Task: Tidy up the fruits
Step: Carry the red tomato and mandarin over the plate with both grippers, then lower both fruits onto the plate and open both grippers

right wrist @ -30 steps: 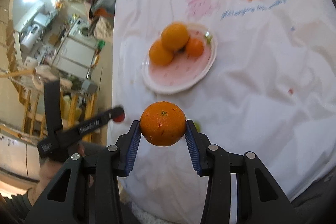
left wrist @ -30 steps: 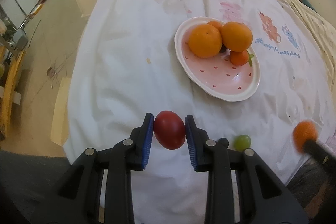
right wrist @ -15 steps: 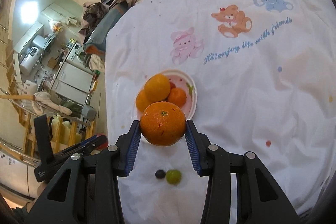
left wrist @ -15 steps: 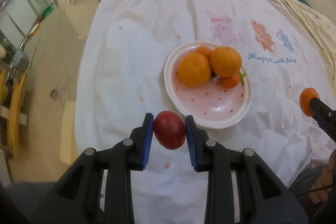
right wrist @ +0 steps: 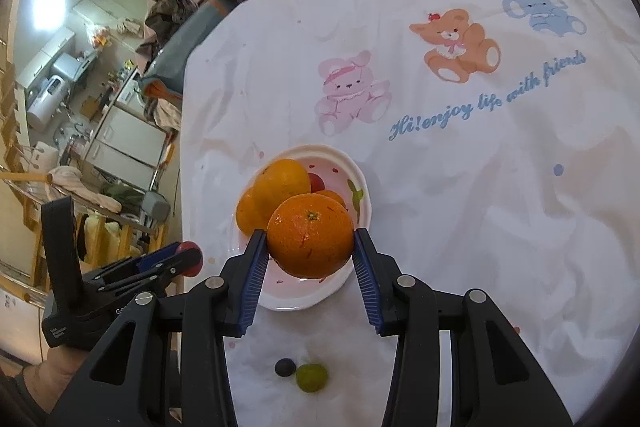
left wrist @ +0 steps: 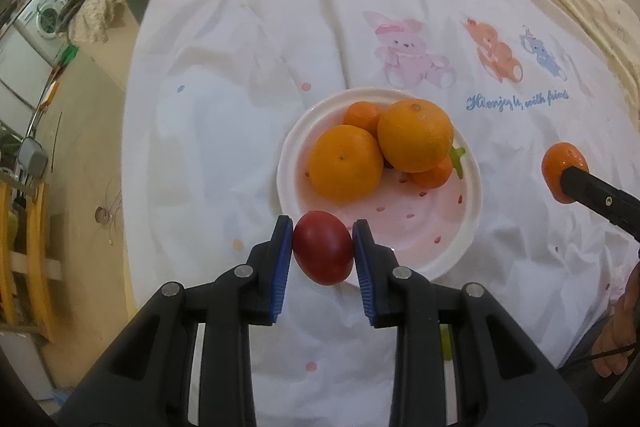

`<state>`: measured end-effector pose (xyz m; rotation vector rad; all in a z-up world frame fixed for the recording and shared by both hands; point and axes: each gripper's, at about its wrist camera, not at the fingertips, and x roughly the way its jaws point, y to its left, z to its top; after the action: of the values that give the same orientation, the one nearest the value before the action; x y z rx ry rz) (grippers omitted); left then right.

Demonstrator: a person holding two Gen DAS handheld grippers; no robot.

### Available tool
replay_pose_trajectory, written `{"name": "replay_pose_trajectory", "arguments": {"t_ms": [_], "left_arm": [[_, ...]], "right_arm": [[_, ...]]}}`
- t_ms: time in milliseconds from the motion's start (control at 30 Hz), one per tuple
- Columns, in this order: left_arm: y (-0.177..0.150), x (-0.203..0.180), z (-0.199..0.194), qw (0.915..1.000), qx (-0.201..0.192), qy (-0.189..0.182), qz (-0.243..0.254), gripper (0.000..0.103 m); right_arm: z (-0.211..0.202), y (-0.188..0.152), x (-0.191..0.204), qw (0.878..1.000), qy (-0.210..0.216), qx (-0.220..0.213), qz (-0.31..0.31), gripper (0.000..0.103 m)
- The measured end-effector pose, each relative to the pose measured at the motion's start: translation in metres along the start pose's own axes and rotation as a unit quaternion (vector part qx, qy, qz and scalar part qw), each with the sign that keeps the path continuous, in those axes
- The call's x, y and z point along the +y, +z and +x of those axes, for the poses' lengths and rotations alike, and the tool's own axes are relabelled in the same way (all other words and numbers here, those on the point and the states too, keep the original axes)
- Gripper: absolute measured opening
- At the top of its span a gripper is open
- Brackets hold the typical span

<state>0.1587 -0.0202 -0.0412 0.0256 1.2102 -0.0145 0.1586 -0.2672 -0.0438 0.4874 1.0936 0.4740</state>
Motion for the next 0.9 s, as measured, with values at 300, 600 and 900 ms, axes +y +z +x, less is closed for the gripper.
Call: {"name": "replay_pose_trajectory", "arguments": {"t_ms": [300,600,900], "left_arm": [[0.005,0.001,0.031,0.9998,0.010,-0.013,-0.012,0.027],[0.003,0.008,0.045,0.9983,0.024,-0.043,-0.033,0.027],[0.003,-0.007,0.045,0.9983,0.023,-0.053,-0.004,0.027]], "right_arm": [[0.038,0.007,0.004,0.999,-0.003,0.037,-0.018,0.045],[0.058,0.006,-0.003,0.998,0.013,0.069,-0.003,0.046],[0.071,-0.004,-0.007,0.995,0.005,0.099,0.005,0.047]]}}
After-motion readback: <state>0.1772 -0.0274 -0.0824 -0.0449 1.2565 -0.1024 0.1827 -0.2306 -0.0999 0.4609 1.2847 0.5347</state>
